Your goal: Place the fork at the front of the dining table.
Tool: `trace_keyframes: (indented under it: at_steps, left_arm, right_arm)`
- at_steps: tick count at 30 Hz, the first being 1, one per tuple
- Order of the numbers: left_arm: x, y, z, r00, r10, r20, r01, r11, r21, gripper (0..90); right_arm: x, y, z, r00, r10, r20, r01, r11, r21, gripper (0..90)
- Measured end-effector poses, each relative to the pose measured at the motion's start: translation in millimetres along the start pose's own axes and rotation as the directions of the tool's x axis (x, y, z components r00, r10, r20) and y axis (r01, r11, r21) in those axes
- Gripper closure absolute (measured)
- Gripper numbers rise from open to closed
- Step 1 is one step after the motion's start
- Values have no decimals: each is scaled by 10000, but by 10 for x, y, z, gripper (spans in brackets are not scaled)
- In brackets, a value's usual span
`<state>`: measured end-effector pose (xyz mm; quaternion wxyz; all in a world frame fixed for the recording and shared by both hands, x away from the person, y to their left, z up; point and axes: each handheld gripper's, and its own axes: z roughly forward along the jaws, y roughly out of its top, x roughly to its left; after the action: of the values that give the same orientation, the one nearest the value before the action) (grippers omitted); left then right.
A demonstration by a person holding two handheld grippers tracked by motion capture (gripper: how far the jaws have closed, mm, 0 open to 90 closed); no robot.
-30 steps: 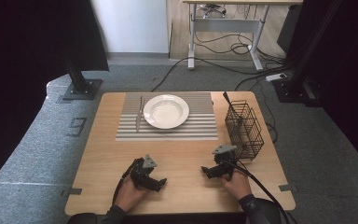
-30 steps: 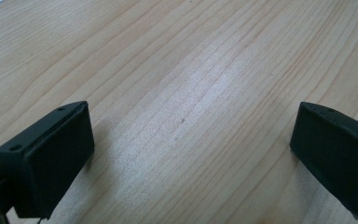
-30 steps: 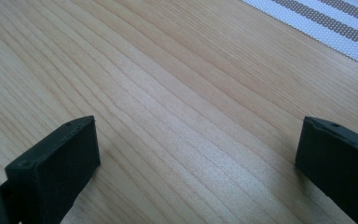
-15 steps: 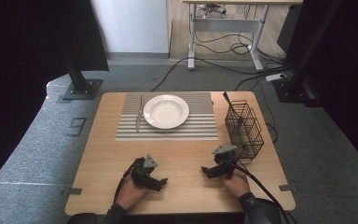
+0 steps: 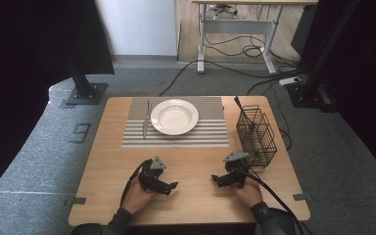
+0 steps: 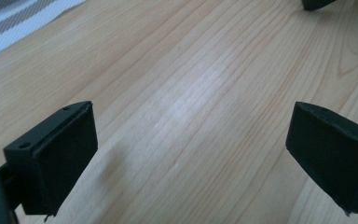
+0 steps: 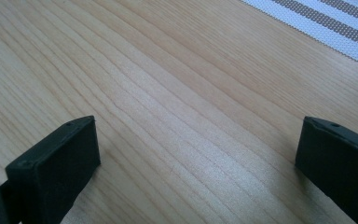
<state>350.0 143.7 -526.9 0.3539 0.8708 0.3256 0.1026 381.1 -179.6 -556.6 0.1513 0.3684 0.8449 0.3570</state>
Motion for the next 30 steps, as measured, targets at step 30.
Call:
trace_keyframes:
  at_steps: [30]
  left_arm:
    - [-125, 1043, 36, 9924, 1110, 538, -1076, 9922, -624, 87]
  right_arm:
    - [0, 0, 0, 10000, 2, -2, -2, 10000, -4, 0]
